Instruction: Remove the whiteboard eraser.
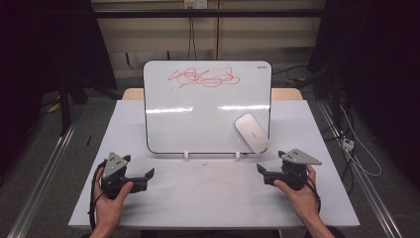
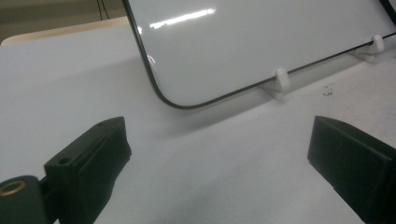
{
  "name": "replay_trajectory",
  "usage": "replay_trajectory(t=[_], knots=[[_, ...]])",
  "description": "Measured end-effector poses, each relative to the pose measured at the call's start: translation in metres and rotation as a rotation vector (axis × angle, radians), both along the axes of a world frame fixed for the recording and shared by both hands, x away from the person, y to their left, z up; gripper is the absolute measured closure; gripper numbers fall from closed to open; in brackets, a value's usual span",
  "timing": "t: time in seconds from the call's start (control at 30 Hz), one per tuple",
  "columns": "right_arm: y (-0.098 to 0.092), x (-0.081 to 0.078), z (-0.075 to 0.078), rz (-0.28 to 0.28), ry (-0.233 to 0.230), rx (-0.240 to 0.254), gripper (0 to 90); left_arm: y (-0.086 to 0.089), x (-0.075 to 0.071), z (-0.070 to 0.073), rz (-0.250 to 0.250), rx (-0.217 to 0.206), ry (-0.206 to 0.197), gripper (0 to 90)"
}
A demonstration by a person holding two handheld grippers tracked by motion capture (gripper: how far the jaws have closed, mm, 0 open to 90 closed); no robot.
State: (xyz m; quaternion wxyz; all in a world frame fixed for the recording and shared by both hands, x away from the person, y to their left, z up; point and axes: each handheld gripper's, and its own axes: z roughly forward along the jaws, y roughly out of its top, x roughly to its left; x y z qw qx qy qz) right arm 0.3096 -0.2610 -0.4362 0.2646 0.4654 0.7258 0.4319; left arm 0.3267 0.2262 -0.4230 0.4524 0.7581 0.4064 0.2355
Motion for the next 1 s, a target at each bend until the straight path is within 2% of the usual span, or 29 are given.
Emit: replay_trajectory(t=[0.07,0.13,0.17,0.27,0.33,0.43,0.57,0.63,0.67,0.87,1.0], knots=[[0.003,0.003,0.004,0.013,-0.011,-0.053,9.7,-0.004,-0.003,0.002,-0.028,0.011,0.009,5.3],[0.006,0.006,0.011,0.026,-0.016,-0.066,9.5,-0.005,-0.004,0.003,-0.039,0.012,0.005,5.0],[0.008,0.008,0.014,0.033,-0.014,-0.081,9.5,-0.006,-0.005,0.003,-0.040,0.021,-0.012,5.0],[0.013,0.013,0.024,0.043,-0.034,-0.106,9.5,-0.005,-0.004,0.002,-0.026,0.017,-0.012,5.0],[0.017,0.018,0.031,0.045,-0.027,-0.136,9.5,-0.003,-0.002,0.000,-0.025,0.023,0.000,5.0],[0.018,0.026,0.037,0.037,-0.047,-0.129,11.7,-0.004,0.000,-0.002,-0.031,0.028,0.004,5.1],[0.021,0.034,0.041,0.026,-0.072,-0.174,16.6,-0.007,0.001,-0.002,-0.034,0.026,0.002,5.1],[0.023,0.036,0.041,0.029,-0.080,-0.185,16.5,-0.007,0.001,-0.002,-0.038,0.029,-0.001,5.1],[0.026,0.040,0.041,0.032,-0.093,-0.215,15.7,-0.007,0.002,-0.002,-0.042,0.039,-0.001,5.1],[0.037,0.051,0.046,0.054,-0.113,-0.264,14.1,-0.008,0.002,-0.003,-0.039,0.042,0.004,5.1],[0.042,0.059,0.046,0.053,-0.116,-0.263,17.2,-0.007,0.002,-0.003,-0.041,0.041,0.003,5.1]])
